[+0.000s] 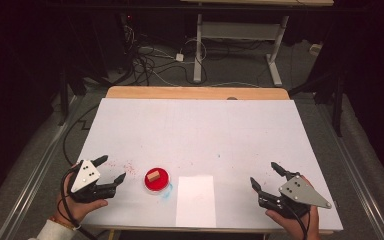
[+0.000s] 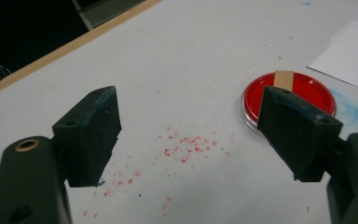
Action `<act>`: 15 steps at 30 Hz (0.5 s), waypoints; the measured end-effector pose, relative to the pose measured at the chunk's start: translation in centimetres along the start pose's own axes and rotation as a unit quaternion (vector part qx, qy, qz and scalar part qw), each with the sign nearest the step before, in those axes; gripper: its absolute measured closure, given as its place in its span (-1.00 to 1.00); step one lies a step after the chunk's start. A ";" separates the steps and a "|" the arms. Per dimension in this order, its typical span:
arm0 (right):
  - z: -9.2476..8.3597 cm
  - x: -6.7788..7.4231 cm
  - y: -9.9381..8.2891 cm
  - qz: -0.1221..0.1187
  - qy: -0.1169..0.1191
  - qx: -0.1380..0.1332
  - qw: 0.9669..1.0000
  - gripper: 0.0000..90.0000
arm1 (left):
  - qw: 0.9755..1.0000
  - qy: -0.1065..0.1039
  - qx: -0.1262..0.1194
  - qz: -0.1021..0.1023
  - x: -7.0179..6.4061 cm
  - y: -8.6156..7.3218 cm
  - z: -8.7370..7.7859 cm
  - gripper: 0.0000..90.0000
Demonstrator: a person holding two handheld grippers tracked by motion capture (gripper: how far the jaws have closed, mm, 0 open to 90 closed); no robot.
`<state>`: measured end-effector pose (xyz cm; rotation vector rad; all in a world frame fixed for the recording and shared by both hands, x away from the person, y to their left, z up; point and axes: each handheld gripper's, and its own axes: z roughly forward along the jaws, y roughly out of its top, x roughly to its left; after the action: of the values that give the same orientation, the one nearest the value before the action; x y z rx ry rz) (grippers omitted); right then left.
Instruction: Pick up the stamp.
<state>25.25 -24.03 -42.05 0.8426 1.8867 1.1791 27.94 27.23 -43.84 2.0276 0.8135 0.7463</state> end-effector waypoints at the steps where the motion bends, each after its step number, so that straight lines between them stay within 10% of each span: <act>1: 0.0 0.0 0.0 -0.002 -0.001 0.000 1.000 -0.41 | 1.000 0.000 0.000 0.000 0.0 0.0 0.0 -0.53; 15: 0.6 0.3 -0.2 -0.013 0.007 0.018 1.000 -0.41 | 0.999 -0.018 0.024 0.021 -0.5 0.7 0.0 -0.51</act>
<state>25.57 -23.57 -42.49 0.8284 1.9293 1.1397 27.81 26.54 -43.38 2.1013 0.7778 0.7175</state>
